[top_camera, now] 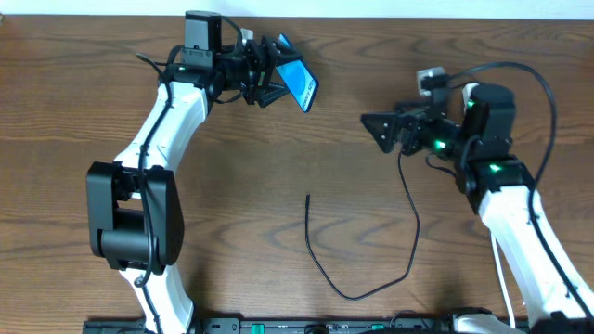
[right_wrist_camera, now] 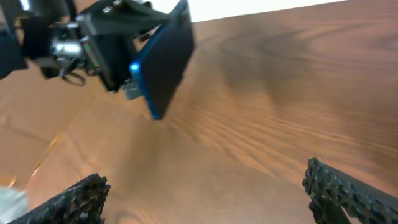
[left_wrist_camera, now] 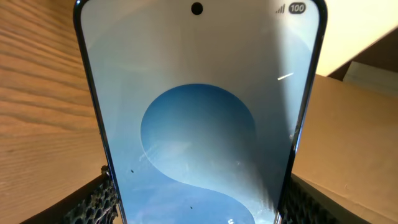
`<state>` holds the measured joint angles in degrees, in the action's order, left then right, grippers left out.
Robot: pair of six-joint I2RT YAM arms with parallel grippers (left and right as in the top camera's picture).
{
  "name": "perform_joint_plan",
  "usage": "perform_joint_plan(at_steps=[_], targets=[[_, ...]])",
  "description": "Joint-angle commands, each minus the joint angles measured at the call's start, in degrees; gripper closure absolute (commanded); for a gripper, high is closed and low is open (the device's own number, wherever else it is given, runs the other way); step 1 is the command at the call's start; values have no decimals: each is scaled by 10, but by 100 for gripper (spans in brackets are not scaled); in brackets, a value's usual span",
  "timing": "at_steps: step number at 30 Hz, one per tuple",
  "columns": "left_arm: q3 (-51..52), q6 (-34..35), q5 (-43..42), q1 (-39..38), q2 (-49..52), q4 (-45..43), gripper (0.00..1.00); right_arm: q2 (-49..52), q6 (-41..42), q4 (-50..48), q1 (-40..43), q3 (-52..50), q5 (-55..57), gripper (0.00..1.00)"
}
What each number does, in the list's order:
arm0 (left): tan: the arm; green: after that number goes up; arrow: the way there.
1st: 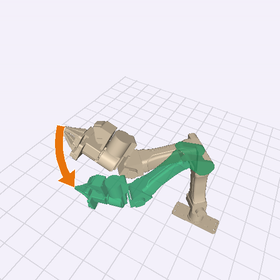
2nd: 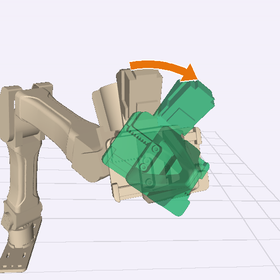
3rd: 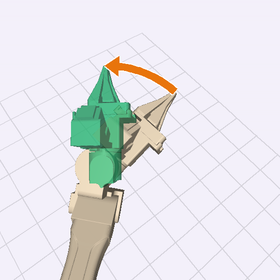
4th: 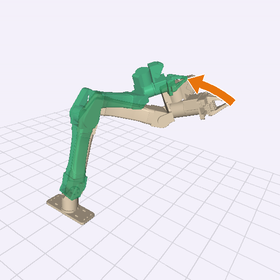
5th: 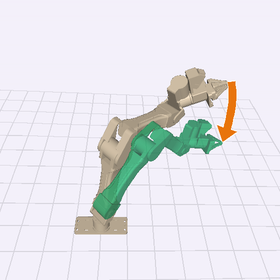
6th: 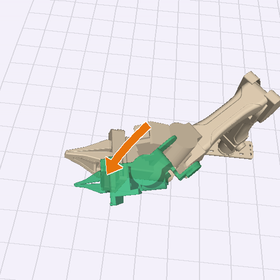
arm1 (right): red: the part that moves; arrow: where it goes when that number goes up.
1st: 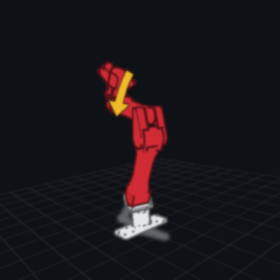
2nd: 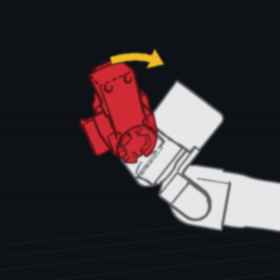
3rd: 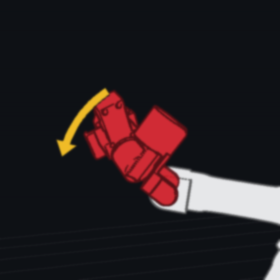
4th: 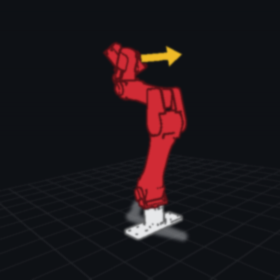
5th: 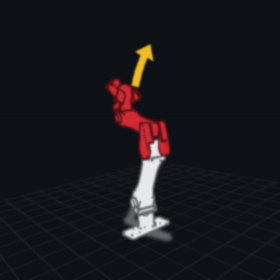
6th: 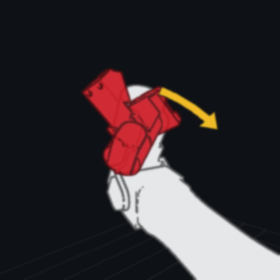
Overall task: Plug charger to phone and switch on socket
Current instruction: 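Raise the right gripper and move it toward the phone, then close the right gripper on the phone's side edge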
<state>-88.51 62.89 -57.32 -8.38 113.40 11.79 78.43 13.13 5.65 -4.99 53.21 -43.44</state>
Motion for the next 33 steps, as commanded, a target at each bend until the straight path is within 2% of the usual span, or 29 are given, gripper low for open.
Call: perform_joint_plan(at_steps=[1,18,33], targets=[[-3,14,0,-8,-19,-17,93,18,-3,-9,-21,14,-32,1],[-3,70,83,-55,-19,-34,93,32,-6,-32,-50,14,9,1],[-3,97,78,-83,-19,-33,93,56,-20,-33,-106,14,117,1]])
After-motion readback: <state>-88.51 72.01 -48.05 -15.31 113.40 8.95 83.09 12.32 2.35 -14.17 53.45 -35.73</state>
